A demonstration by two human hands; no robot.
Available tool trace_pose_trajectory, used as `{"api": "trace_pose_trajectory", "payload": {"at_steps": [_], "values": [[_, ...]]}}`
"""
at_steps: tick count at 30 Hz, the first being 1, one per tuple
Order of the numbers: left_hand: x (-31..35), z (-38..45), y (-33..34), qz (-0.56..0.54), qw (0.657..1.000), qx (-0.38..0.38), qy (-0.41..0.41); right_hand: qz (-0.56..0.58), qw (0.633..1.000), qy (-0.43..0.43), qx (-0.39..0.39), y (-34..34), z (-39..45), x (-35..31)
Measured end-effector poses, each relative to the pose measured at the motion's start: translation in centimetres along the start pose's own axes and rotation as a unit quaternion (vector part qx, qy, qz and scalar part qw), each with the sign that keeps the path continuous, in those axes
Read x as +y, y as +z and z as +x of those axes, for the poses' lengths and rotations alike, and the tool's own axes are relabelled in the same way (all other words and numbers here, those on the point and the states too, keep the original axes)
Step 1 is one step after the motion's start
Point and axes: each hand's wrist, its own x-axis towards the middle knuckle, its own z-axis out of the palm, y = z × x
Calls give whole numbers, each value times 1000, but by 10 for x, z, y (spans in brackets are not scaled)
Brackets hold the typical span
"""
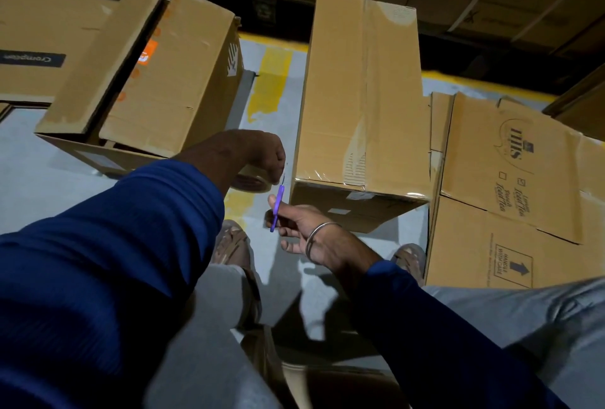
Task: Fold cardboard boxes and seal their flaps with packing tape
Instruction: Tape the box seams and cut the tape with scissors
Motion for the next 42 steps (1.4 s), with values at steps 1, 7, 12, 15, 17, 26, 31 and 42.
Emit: {"api": "trace_pose_trajectory", "payload": {"at_steps": [1,7,12,15,17,26,31,42], "values": [[1,0,0,2,1000,-1,-4,3,1000,-5,3,0,0,1],[3,-1,0,5,1000,-18,-23,21,999,-20,19,-3,2,8],[6,-2,-1,22,999,-25,-33,21,999,-30,26,-4,2,7],[4,-1,1,55,997,-32,-51,23,999,-31,36,-6,5,6],[-3,-2,3,81,993,-37,-74,20,999,-29,38,-6,5,8],[-5,-23,-42,62,993,21,-100,-143,987,-17,73,8,16,-1],[13,-57,-67,15,992,102,-77,-286,953,-57,79,26,21,2],[1,-90,-86,-90,980,167,-55,-751,374,-507,199,-22,-2,-34]]}}
